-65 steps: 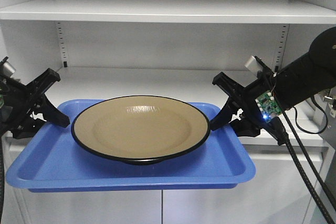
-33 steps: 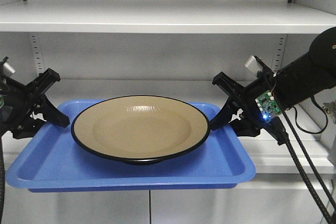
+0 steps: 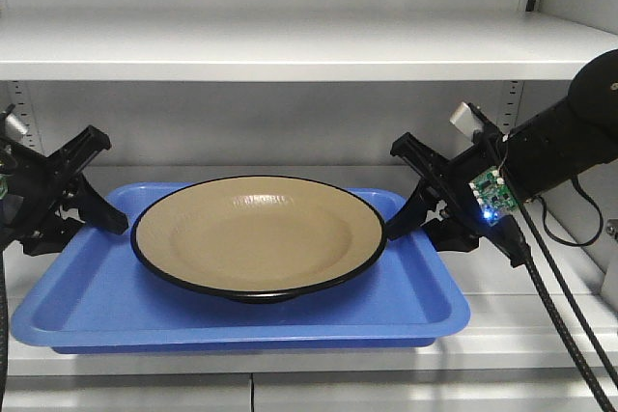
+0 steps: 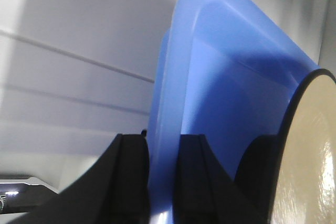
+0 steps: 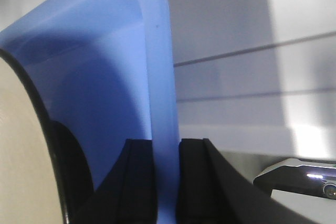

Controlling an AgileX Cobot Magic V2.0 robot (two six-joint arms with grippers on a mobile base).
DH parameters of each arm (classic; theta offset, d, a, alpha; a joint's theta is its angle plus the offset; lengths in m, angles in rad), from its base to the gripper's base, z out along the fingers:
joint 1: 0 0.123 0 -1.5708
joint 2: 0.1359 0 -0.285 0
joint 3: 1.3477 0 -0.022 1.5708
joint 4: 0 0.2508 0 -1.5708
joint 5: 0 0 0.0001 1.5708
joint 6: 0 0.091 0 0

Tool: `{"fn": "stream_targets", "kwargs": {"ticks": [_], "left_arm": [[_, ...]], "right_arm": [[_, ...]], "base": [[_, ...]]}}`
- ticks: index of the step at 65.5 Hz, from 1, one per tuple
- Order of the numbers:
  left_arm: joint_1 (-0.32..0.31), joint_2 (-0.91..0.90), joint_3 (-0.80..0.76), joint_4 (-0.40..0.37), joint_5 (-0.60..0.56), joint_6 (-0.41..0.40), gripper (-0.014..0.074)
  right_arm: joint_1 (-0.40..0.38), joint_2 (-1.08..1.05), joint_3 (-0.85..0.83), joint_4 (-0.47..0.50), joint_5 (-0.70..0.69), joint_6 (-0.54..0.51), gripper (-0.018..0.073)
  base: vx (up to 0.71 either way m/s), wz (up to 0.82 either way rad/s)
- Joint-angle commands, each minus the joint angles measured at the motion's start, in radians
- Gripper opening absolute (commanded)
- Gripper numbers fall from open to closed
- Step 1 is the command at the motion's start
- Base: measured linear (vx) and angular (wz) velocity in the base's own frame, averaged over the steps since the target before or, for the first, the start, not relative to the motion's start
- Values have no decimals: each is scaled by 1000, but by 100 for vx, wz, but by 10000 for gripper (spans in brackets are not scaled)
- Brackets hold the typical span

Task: Place disk in tray to left cabinet
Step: 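Carry the tray with both grippers up to the open cabinet shelf, then lower the tray onto the cabinet shelf with both grippers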

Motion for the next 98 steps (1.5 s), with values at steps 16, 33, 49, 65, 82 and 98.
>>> {"fn": "stream_targets", "kwargs": {"ticks": [16, 33, 49, 65, 82, 98], "left_arm": [[-26, -49, -37, -202, 19, -30, 0], [-26, -49, -37, -202, 19, -30, 0], [-26, -48, -37, -206, 19, -30, 0], [-26, -48, -37, -202, -2, -30, 0], [-26, -23, -37, -120, -51, -31, 0], [-26, 46, -37, -76, -93, -32, 0]], "right_arm": [[20, -57, -39, 187, -23, 13, -2], [20, -57, -39, 187, -24, 13, -2], [20, -56, -39, 184, -35, 13, -2], [20, -52, -39, 182, -36, 13, -2], [20, -17, -38, 139, -35, -4, -2], [20, 53, -38, 133, -129, -73, -2]], "base": [[9, -5], [4, -4], [0, -1], [0, 0], [0, 0], [0, 0]]}}
